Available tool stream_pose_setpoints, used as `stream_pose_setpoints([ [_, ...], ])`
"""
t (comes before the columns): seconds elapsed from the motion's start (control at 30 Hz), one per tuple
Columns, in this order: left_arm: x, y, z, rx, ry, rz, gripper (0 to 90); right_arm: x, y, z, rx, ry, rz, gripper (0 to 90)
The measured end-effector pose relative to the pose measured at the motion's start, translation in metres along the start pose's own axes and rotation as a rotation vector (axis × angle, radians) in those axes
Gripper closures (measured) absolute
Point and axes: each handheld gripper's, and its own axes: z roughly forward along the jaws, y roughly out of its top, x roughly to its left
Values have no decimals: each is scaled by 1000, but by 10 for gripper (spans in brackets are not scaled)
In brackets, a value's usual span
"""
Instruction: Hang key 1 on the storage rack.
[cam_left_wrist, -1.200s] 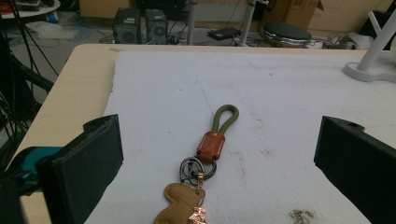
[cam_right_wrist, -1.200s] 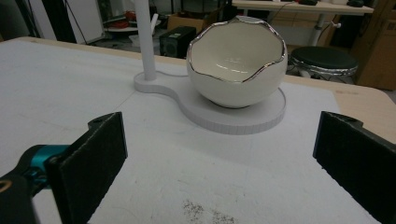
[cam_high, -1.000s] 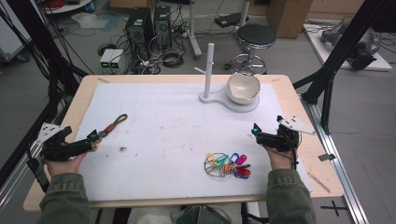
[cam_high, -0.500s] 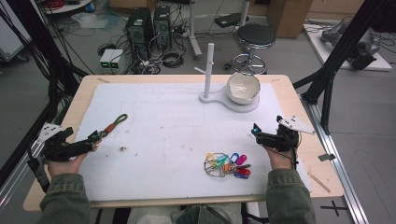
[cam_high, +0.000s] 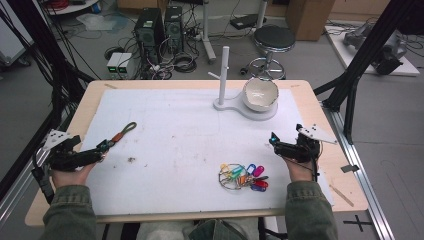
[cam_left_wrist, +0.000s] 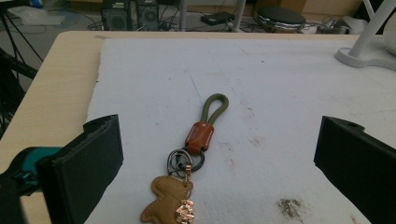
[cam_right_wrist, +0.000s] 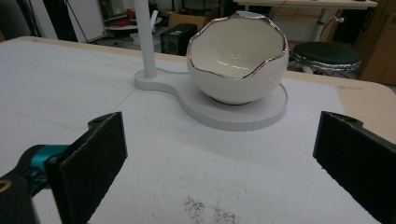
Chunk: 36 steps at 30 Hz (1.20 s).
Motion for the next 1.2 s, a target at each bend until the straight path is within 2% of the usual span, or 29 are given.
stream_pose_setpoints([
  [0.13, -3, 3, 4, 13, -2, 12, 17, 1, 0, -1, 3, 3, 7, 18],
  [0.27, -5, 6, 4, 13, -12, 6, 17, 0, 0, -1, 2, 0, 14, 18],
  [0.3, -7, 9, 5, 25, -9, 22, 17, 0, 0, -1, 1, 0, 13, 17],
  [0.47, -8, 15, 10, 35, -15, 35, 17, 0, 0, -1, 1, 1, 10, 18],
  [0.73, -7, 18, 18, 64, -25, 31, 17, 1, 0, -1, 8, 3, 15, 18],
  [1.07, -9, 34, 28, 80, -33, 52, 17, 0, 0, -1, 7, 2, 12, 18],
  [1.2, -9, 37, 34, 82, -40, 47, 17, 0, 0, -1, 6, 2, 11, 18],
])
